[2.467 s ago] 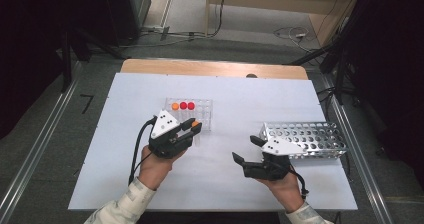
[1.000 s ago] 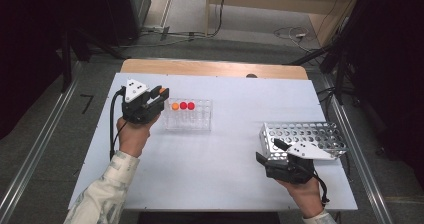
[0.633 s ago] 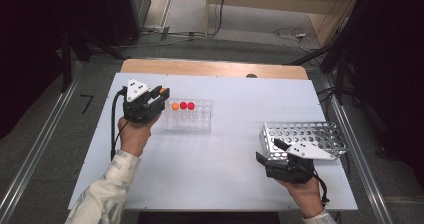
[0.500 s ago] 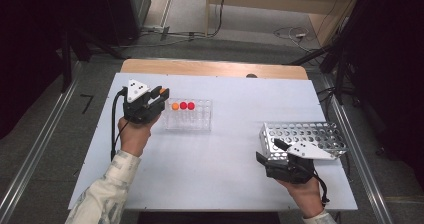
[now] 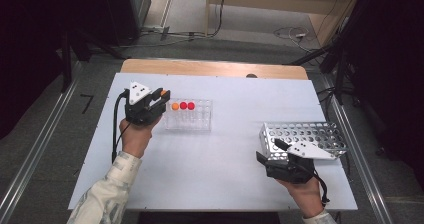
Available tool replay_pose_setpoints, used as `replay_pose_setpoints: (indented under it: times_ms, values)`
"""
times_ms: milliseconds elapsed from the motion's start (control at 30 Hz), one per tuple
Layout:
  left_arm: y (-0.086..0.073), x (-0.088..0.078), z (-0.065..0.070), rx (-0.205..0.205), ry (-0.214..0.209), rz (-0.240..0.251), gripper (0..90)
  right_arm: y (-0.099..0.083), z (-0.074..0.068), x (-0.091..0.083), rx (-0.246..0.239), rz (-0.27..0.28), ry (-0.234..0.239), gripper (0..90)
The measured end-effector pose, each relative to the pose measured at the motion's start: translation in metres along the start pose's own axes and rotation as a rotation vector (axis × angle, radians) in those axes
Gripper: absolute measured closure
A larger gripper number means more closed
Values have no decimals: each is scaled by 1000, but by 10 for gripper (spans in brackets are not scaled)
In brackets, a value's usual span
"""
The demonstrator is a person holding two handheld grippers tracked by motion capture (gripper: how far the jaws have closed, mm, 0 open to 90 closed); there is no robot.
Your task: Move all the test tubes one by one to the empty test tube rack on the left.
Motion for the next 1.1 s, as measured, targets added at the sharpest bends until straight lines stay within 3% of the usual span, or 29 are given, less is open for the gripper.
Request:
replay_pose_setpoints:
  times_ms: [1100]
  values:
    - [-26,4,1,2,11,-45,702,-1,-1,1,-2,-8,-3,210]
Point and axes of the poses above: each handheld gripper's, and its own axes: x roughly forward along the jaws, y roughly out of its top, z roughly to its right, the point moved 3 cm from there along x, roughly forward along the jaws, and after that the axes turned 12 degrees about z, right-handed, at the moved point
